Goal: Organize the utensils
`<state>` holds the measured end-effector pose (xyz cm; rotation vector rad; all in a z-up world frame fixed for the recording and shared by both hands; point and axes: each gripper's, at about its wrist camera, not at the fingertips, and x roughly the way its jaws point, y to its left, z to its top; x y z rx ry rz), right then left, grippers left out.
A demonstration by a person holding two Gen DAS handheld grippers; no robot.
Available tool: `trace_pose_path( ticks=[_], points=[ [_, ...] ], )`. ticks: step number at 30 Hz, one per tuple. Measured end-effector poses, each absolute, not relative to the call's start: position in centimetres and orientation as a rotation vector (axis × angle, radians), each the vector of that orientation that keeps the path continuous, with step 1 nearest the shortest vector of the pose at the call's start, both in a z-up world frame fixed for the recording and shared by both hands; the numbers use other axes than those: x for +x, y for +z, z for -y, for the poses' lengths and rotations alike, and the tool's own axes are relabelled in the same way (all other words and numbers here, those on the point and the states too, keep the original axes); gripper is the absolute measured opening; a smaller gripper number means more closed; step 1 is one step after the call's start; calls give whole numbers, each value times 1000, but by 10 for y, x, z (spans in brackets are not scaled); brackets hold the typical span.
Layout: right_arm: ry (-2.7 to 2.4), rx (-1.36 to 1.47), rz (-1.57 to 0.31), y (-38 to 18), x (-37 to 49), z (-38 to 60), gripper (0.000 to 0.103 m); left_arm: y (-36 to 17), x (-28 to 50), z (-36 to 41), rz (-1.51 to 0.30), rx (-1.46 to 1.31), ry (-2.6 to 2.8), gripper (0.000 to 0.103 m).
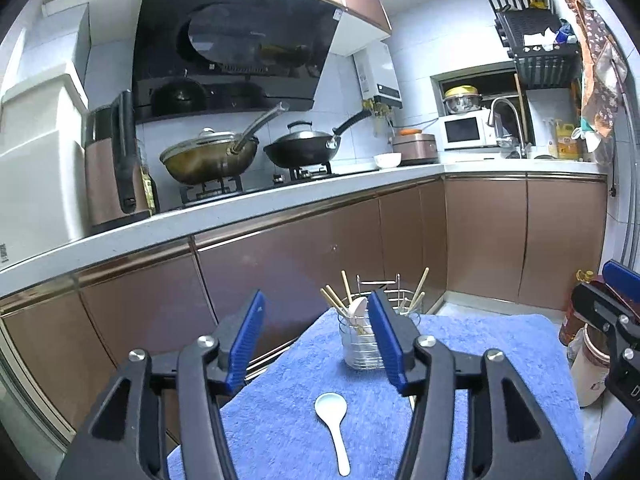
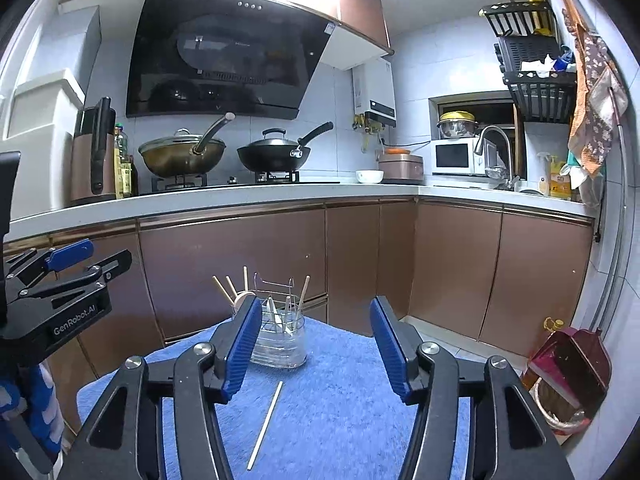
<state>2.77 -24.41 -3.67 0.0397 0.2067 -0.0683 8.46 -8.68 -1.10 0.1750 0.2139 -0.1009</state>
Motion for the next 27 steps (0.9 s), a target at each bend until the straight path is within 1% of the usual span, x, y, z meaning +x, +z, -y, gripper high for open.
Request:
trace_pose_path(
  ticks=[8,27],
  points=[
    [-83,71,-218,-41,8,248,57,-4,61,88,-180,193,-96,56],
    [-122,98,-208,-38,-25,255,57,1,26,92,-170,203,-135,58]
  ],
)
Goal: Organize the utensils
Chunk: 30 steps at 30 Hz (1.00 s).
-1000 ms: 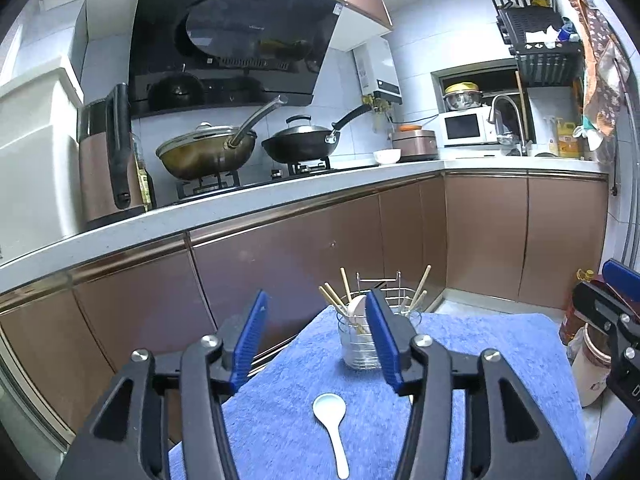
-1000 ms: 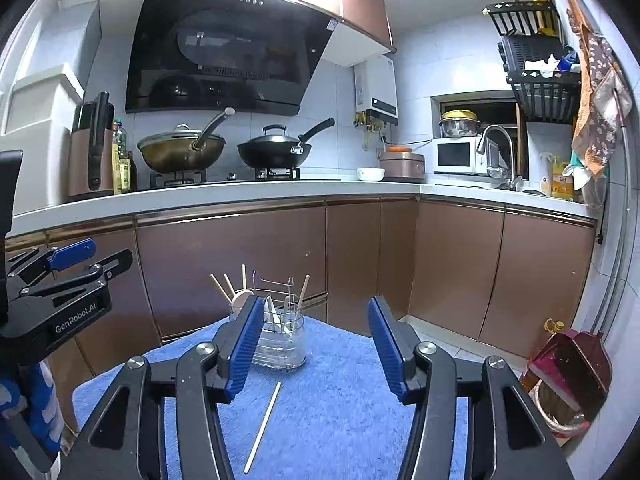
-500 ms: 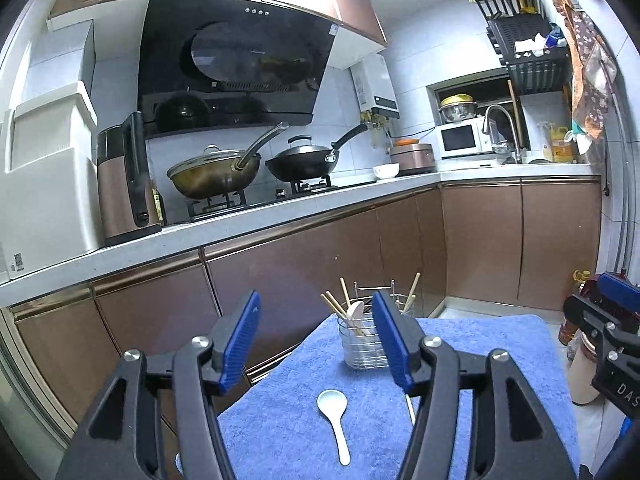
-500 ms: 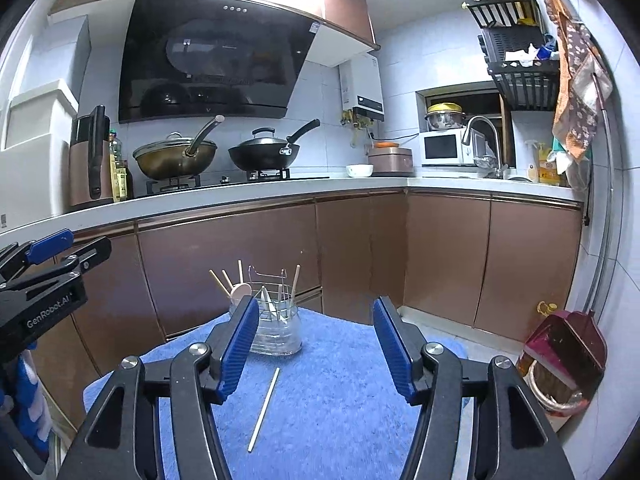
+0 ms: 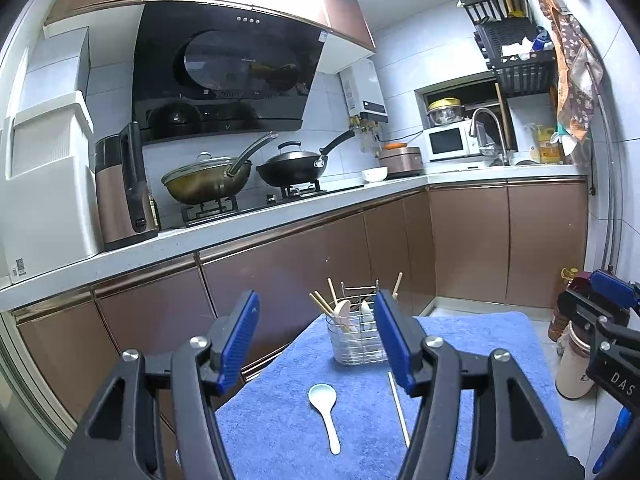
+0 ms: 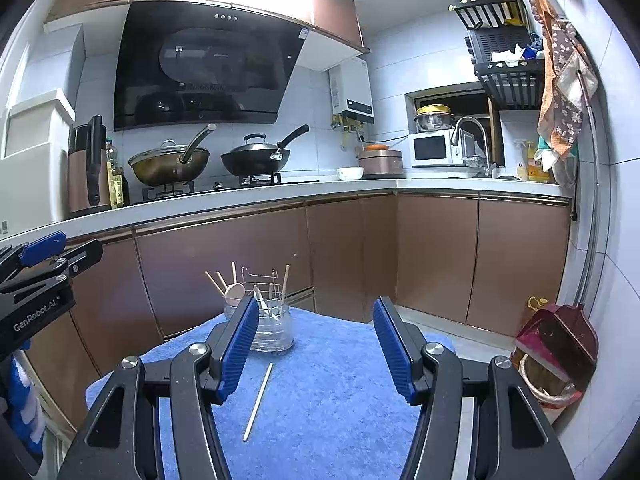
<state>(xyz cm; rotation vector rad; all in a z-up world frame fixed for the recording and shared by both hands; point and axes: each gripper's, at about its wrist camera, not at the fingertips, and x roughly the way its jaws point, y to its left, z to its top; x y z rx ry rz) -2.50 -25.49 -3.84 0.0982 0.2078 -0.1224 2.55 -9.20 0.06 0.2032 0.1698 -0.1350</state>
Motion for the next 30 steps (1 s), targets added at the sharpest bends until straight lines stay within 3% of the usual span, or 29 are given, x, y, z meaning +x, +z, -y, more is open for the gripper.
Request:
trace_pose_path(
  ticks=[8,21,30],
  points=[
    [-125,105,-240,-46,-16,258,57,-8,38,89,-219,194,-139,58],
    [24,172,-543,-101,83,257,57,-79,169,19,-720,-114,-300,58],
    [239,225,-882,-165,200,238,35,-168,273,10,-1055,-209,-375,56]
  ],
)
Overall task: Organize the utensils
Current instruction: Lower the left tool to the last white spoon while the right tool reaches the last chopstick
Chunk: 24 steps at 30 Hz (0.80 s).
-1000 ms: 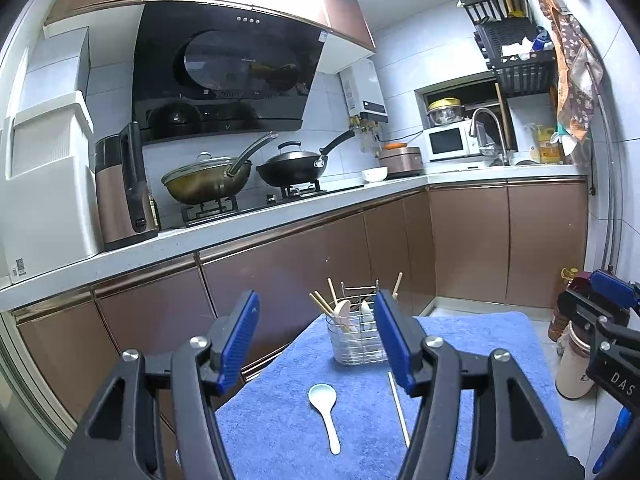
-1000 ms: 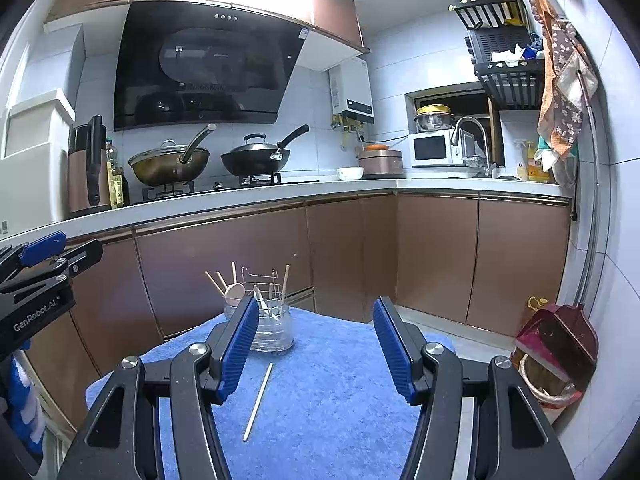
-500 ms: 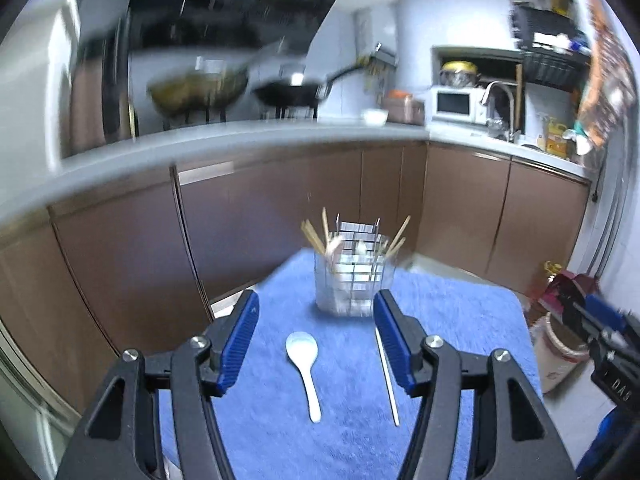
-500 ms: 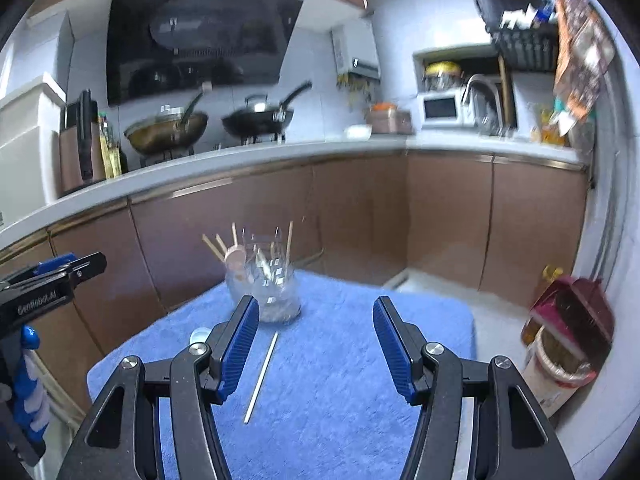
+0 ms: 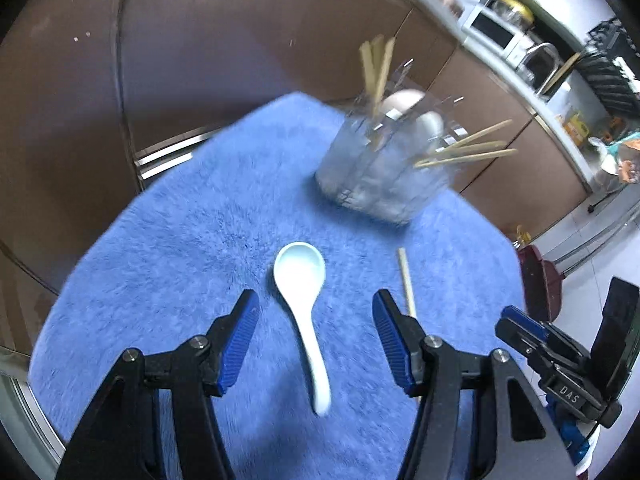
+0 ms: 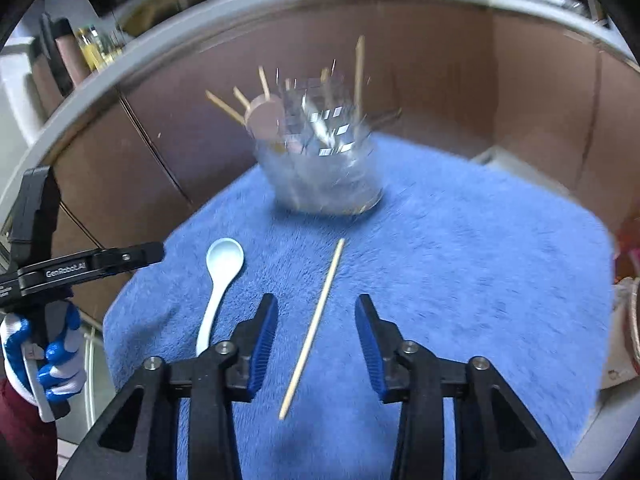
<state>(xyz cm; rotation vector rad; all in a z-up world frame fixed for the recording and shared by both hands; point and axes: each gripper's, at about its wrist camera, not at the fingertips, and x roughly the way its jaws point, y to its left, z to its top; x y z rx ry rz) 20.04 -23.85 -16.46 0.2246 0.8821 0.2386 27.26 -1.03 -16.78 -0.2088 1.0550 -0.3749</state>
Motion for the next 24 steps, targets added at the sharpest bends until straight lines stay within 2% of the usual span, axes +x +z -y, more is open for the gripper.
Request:
trace_pose_path(
  ticks=[5,11,16,20,24],
  points=[
    [264,232,-1017,-197,258,231,25,-202,315,15,-1143,-206,-383,37],
    [240,209,-1113,-225,302,224,18,-218,343,19,-1185,-192,-415,24],
    [201,149,-1174,-235,319,215,13,-223,352,34,-1199,-100,-438,18],
    [189,99,-1190,-236,320,208,9,-228,351,43,-1209,-47,-434,8],
    [203,126,-1194,-237,317,210,8,-228,348,45,-1191,-31,-433,7]
  ],
)
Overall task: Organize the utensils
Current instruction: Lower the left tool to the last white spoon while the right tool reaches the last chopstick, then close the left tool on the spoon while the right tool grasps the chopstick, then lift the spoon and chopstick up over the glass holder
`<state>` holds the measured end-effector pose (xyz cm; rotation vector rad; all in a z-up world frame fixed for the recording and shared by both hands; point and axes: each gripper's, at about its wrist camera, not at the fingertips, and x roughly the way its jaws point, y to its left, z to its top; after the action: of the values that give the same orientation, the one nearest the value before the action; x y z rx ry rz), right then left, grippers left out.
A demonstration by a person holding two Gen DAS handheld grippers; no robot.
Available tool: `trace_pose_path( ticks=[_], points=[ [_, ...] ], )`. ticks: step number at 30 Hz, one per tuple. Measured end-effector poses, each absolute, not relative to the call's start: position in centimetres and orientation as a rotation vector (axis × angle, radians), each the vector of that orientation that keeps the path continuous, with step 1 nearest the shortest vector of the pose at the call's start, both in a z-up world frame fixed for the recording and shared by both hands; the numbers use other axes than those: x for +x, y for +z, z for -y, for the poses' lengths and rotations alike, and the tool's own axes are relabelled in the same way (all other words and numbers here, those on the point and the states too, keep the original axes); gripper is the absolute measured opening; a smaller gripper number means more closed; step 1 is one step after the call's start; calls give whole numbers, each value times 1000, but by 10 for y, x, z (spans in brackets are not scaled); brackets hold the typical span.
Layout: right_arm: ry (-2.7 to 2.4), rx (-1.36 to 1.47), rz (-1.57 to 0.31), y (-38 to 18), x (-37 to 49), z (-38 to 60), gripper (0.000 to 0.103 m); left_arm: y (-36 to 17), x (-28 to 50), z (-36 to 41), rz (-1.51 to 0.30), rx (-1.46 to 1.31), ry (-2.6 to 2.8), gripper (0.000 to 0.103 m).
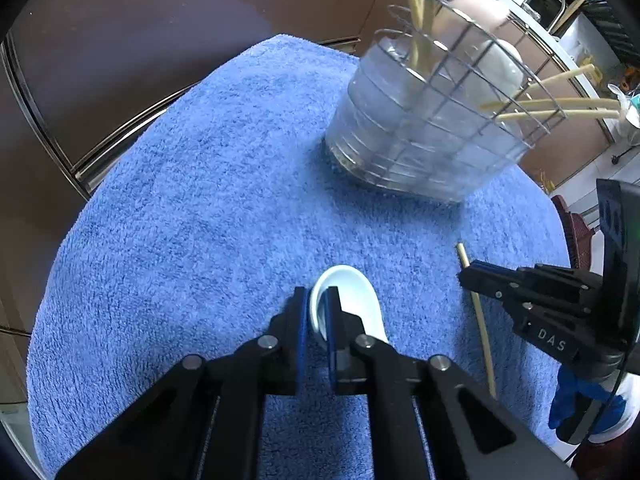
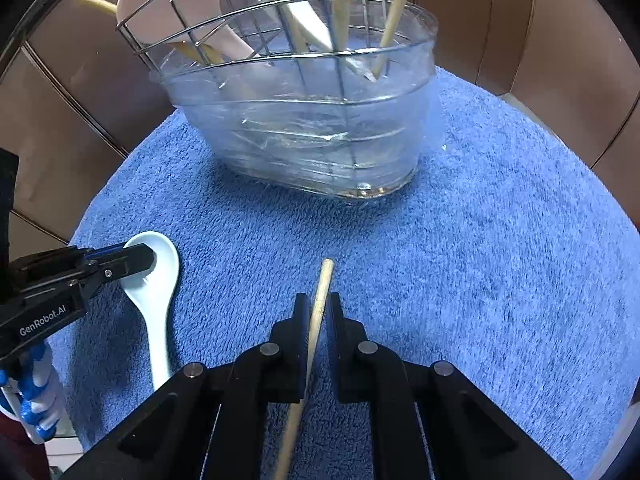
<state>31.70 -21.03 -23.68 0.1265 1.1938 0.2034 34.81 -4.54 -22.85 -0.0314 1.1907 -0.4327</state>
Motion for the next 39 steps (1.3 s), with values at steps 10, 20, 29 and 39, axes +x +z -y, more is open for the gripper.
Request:
trace_pose_path(
  ticks=[10,20,29,39],
  points=[
    [284,171,-1075,-197,264,229,6,-200,318,33,-1081,-44,-412,6],
    [332,127,-707,-93,210,231,6,-100,269,18,-787,44,-355,6],
    [300,155,-288,0,213,247,6,-4,275,35,-429,114,-216,6],
    [228,199,-103,18,269,263,6,-9,319,106,-253,289,-110,6]
  ],
)
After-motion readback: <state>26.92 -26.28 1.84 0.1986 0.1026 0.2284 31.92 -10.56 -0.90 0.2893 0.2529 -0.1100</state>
